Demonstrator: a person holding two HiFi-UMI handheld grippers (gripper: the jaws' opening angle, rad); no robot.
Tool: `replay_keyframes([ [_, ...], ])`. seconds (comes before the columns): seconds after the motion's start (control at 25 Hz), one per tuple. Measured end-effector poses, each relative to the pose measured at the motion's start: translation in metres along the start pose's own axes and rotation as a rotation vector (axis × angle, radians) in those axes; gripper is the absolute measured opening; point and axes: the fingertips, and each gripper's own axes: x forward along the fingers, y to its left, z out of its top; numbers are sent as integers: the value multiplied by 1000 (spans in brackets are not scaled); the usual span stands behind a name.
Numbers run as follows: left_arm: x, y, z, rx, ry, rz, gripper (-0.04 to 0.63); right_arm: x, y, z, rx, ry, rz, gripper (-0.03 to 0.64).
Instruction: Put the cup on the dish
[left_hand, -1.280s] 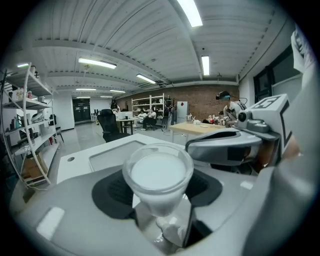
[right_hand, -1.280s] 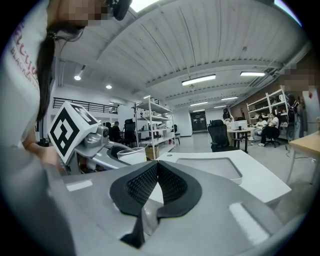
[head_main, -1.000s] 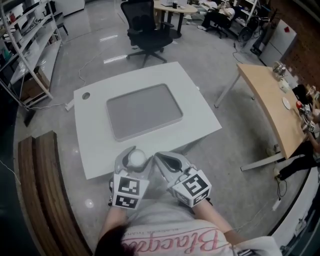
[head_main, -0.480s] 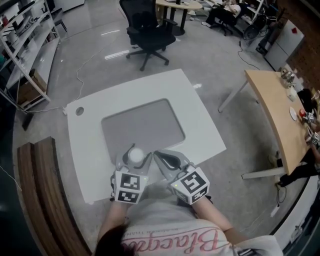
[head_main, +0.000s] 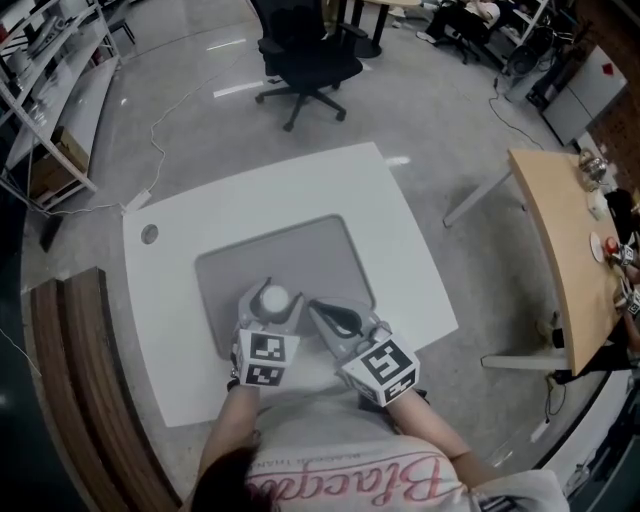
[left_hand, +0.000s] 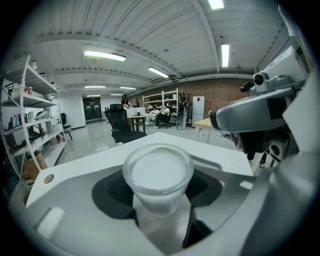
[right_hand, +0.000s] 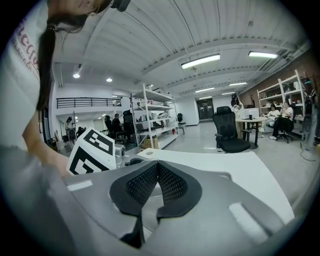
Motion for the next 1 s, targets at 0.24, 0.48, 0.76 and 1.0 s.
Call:
replay_keyframes([
  [0.24, 23, 9, -22, -14, 59, 8, 259, 9, -13, -2, 27, 22, 3, 2],
  [0.48, 37, 9, -38, -27, 99, -2, 259, 16, -13, -8, 46, 47, 31, 2],
  [0.76, 34, 8, -38, 3, 117, 6, 261, 24, -13, -15, 62, 79, 61, 2],
  [1.0, 35, 8, -53, -40, 164, 11, 276, 29, -7, -16, 57, 81, 76, 2],
])
